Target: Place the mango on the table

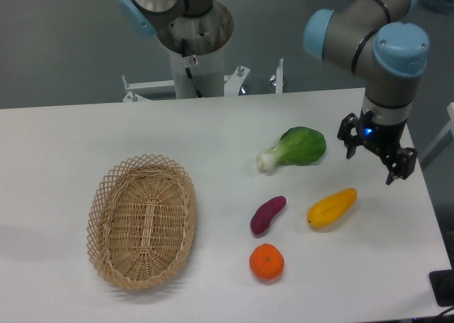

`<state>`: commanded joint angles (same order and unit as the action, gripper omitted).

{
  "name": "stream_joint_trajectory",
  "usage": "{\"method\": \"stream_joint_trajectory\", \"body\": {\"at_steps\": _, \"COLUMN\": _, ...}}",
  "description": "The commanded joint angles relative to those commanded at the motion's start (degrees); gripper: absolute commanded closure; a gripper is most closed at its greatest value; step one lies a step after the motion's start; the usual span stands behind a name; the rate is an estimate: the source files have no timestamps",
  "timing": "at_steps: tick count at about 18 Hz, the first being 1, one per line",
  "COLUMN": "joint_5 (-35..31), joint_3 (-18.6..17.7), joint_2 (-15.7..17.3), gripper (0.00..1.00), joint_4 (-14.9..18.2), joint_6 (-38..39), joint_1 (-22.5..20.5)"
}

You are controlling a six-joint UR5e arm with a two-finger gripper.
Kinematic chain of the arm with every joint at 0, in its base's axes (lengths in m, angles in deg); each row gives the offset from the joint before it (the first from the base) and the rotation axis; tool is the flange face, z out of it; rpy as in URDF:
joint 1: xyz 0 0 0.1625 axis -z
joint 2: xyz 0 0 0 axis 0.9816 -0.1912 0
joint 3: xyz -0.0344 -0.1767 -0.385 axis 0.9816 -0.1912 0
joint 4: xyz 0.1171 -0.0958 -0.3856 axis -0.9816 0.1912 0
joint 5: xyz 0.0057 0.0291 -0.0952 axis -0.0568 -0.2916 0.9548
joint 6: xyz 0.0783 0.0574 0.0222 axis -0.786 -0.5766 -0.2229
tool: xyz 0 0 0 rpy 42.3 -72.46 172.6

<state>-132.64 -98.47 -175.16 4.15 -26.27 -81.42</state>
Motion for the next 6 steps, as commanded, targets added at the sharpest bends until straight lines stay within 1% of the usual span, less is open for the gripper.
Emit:
{"method": "stream_joint_trajectory", "body": {"at_steps": 3, "joint_5": 3.7, "joint_3": 1.85, "joint_2": 1.49, "gripper": 0.0, "joint_4": 4.13, "joint_6": -0.88, "joint_1": -2.55}}
{"method": "stream_joint_trajectory", "body": {"at_steps": 6, "joint_5": 4.84, "joint_3": 2.64, "joint_2": 1.58, "gripper": 0.0, "joint_4": 6.33, "joint_6": -2.36, "joint_1": -4.4}}
